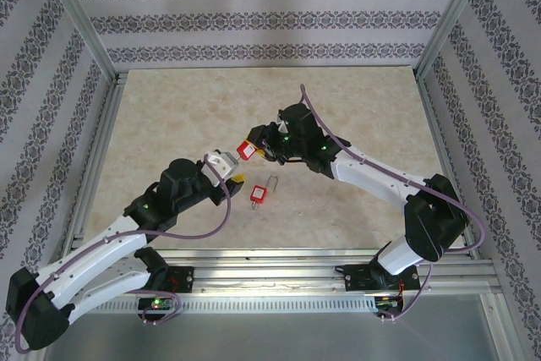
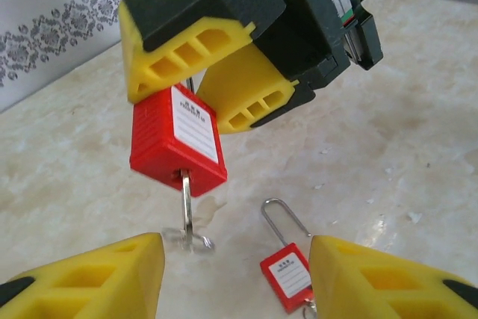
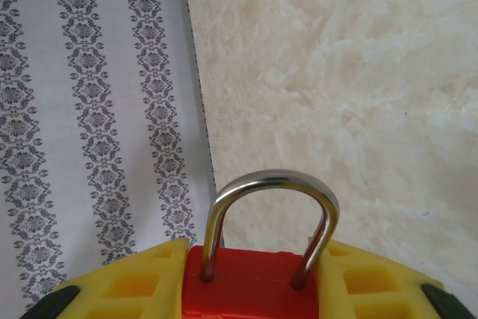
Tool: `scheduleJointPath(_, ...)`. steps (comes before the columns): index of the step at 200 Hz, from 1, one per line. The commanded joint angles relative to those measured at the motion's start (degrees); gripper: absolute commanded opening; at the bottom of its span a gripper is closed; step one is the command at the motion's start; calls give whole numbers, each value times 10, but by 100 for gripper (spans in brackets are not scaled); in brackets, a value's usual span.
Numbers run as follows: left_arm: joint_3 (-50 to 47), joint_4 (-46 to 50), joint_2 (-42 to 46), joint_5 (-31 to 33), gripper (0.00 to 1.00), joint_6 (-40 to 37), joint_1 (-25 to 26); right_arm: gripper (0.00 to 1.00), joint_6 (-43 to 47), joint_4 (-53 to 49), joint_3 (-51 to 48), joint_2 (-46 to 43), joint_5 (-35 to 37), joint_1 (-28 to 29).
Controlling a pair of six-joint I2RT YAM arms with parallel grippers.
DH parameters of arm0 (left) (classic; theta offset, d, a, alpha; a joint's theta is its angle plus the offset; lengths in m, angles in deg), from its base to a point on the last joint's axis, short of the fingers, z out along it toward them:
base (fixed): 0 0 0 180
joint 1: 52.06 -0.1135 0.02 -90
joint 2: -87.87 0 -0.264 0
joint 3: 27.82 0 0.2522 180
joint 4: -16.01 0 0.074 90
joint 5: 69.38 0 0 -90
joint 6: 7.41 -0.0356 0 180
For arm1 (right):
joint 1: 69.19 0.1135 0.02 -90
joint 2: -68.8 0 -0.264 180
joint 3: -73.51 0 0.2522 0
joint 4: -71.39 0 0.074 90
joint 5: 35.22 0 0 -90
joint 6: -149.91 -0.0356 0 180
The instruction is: Unlock with the key
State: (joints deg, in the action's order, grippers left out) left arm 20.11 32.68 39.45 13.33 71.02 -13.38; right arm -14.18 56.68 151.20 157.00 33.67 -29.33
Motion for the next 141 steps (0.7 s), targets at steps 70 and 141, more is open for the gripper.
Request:
scheduleJointPath(70,-13,-80,-35,19,39,-125,-6,14,11,23,24,0,-29,22)
scheduleJointPath(141,-37,-73,-18,56,49,-124,-15,13,12,28,21,-5,-29,26)
